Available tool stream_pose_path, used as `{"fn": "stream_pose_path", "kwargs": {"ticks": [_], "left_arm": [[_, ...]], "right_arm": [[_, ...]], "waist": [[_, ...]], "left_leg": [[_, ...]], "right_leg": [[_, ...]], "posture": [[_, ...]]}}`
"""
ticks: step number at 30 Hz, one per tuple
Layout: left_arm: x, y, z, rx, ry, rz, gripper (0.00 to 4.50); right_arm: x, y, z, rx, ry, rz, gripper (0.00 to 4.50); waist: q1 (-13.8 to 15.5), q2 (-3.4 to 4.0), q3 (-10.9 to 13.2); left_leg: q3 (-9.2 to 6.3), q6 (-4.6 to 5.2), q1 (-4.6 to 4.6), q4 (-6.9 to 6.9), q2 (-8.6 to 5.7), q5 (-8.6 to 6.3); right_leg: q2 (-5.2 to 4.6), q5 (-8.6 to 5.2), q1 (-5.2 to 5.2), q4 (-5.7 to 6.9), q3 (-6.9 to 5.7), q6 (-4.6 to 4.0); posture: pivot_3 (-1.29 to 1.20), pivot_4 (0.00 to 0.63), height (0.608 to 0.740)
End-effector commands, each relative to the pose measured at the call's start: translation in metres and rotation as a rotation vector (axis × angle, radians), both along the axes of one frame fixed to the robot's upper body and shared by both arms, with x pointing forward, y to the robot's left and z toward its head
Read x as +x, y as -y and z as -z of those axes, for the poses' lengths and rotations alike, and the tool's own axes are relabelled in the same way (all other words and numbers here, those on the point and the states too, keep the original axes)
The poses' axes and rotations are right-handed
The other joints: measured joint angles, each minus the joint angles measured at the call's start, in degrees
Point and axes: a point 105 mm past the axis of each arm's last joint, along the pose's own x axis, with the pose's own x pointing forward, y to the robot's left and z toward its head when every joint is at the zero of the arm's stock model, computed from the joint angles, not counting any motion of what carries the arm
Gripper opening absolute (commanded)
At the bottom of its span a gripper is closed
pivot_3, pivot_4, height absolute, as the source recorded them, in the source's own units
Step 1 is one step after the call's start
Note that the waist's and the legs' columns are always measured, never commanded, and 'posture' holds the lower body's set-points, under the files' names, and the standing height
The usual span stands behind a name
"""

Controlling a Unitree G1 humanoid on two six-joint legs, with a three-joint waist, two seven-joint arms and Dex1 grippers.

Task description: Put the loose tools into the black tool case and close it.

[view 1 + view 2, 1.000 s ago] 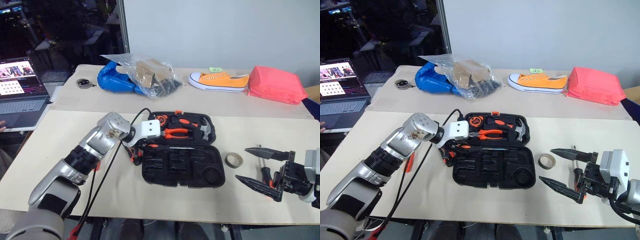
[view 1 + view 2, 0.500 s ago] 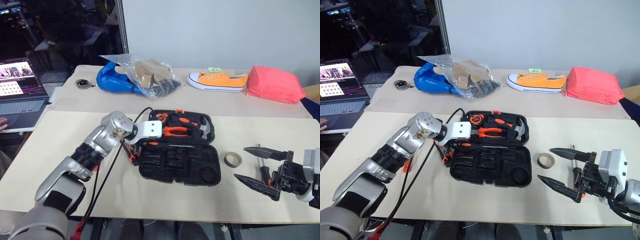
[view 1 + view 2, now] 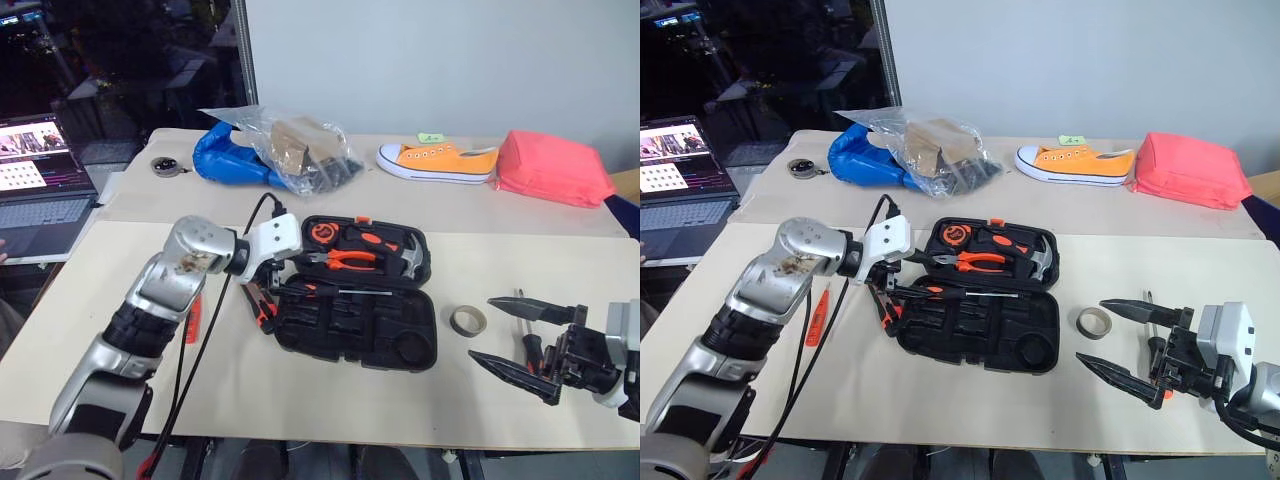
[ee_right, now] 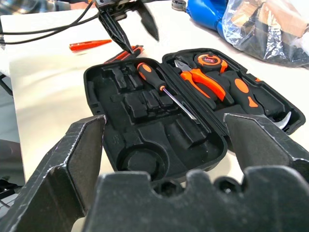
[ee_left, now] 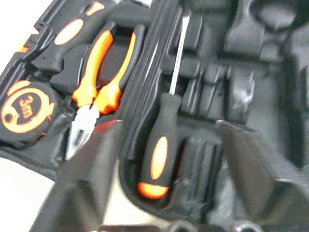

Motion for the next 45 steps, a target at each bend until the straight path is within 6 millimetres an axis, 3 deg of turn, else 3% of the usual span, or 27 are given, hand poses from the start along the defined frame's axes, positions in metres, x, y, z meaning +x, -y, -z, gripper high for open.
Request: {"fn": "stream_pose_path", "kwargs": {"ticks": [1, 4, 7, 12, 19, 26, 32, 39, 45], "left_arm": [[-0.001, 0.012, -0.010, -0.107, 0.047, -0.030, 1.14], [0.009, 0.022, -0.011, -0.224, 0.046, -0.108, 0.03], [0.011, 0.030, -0.011, -0.356, 0.035, -0.165, 0.03], [0.008, 0.030, 0.015, -0.381, 0.007, -0.222, 0.03], [0.003, 0.028, 0.064, -0.243, -0.062, -0.214, 0.03], [0.007, 0.027, 0.087, -0.080, -0.073, -0.182, 0.03], [0.012, 0.030, 0.077, -0.066, -0.092, -0.167, 0.03], [0.002, 0.039, 0.017, -0.360, -0.044, -0.106, 0.03], [0.010, 0.045, -0.004, -0.447, -0.043, -0.165, 0.03]], "right_arm": [[-0.002, 0.011, -0.006, -0.034, 0.043, 0.055, 4.50], [-0.002, 0.017, -0.006, -0.037, 0.047, 0.082, 4.50], [-0.003, 0.015, -0.006, -0.036, 0.050, 0.083, 4.50], [-0.004, 0.018, -0.007, -0.040, 0.058, 0.118, 4.50], [-0.006, 0.023, -0.008, -0.048, 0.058, 0.149, 4.50], [-0.005, 0.021, -0.010, -0.056, 0.058, 0.138, 4.50], [-0.005, 0.017, -0.010, -0.057, 0.057, 0.127, 4.50], [-0.008, 0.015, -0.011, -0.050, 0.056, 0.122, 4.50], [-0.007, 0.014, -0.011, -0.045, 0.056, 0.120, 4.50]], "waist": [[0.2, 0.00, 0.0], [0.3, -0.01, 0.0], [0.0, 0.01, 0.0], [-0.5, 0.09, -0.1], [0.0, 0.12, -0.1], [-0.1, 0.32, -0.3], [-0.2, 0.31, -0.3], [-0.4, 0.32, -0.3], [0.1, 0.51, -0.4]], "left_leg": [[-0.02, 0.00, 0.00, 0.01, -0.02, 0.00], [-0.04, 0.00, -0.02, 0.05, -0.12, 0.00], [-0.08, 0.00, -0.02, 0.04, -0.19, 0.00], [-0.11, 0.02, 0.03, -0.04, -0.20, -0.02], [-0.19, 0.02, 0.06, 0.02, -0.35, -0.01], [-0.20, 0.02, 0.34, 0.03, -0.43, -0.01], [-0.24, 0.00, 0.99, 0.03, -0.44, -0.02], [-0.26, 0.04, 0.63, 0.00, -0.42, 0.00], [-0.35, 0.09, -0.24, 0.04, -0.55, -0.03]], "right_leg": [[-0.02, 0.00, 0.01, 0.00, -0.01, 0.00], [-0.07, 0.00, 0.03, -0.01, 0.00, 0.04], [-0.11, 0.00, 0.06, -0.02, 0.02, 0.10], [-0.10, 0.02, 0.05, 0.00, 0.11, 0.07], [-0.18, 0.04, 0.14, -0.02, 0.09, 0.18], [-0.19, 0.03, 0.35, 0.01, 0.15, 0.24], [-0.19, -0.10, 1.07, -0.07, 0.16, 0.04], [-0.15, -0.10, 0.82, -0.08, 0.21, 0.25], [-0.21, -0.12, 0.10, -0.08, 0.19, 0.25]], "posture": [[0.00, 0.150, 0.740], [0.00, 0.150, 0.740], [0.00, 0.150, 0.740], [0.00, 0.150, 0.740], [0.00, 0.150, 0.740], [0.00, 0.150, 0.740], [0.00, 0.150, 0.740], [0.00, 0.150, 0.740], [0.00, 0.150, 0.740]]}}
